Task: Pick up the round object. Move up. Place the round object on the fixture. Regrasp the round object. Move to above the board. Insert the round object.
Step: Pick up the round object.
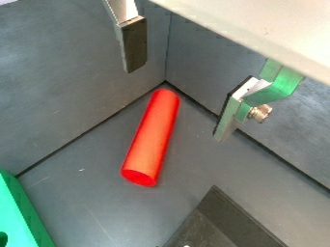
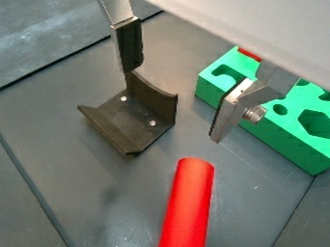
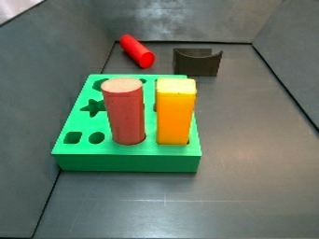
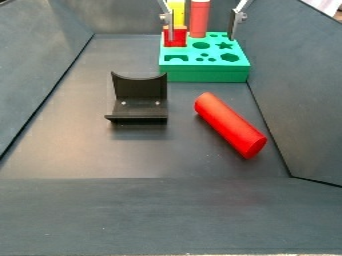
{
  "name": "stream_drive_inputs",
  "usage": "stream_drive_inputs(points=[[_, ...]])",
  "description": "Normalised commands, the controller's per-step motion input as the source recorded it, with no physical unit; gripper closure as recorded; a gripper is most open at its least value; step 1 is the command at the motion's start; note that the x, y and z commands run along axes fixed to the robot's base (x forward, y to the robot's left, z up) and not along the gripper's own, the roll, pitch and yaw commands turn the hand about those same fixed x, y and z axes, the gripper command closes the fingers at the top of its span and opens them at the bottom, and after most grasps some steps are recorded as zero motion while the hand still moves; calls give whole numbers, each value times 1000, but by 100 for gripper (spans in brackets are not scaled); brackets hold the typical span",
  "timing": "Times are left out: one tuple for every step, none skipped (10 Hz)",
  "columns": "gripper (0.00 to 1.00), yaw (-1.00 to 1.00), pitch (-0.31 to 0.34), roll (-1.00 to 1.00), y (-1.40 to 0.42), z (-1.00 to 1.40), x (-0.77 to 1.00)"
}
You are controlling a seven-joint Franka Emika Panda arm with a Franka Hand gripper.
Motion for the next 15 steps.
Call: stream_drive_inputs(points=[[0, 0, 0, -234, 0, -517, 0], [0, 534, 1, -6, -149, -1000, 0], [0, 843, 0, 26, -131, -1000, 0], [0, 826, -26, 54, 0, -1000, 0], [0, 720, -26, 50, 0, -1000, 0], [0, 551, -34, 9, 134, -1000, 0], [0, 434, -31, 16, 114, -1000, -100], [0, 389, -59, 30, 43, -1000, -231], [0, 363, -99, 69, 20, -1000, -323], [0, 340, -121, 76, 0, -1000, -386], [0, 323, -127, 79, 0, -994, -309], [0, 317, -141, 96, 0, -957, -306], [0, 303, -133, 56, 0, -926, -217], [0, 260, -74, 0, -17, -811, 0], [0, 203, -61, -51, -40, -677, 0]])
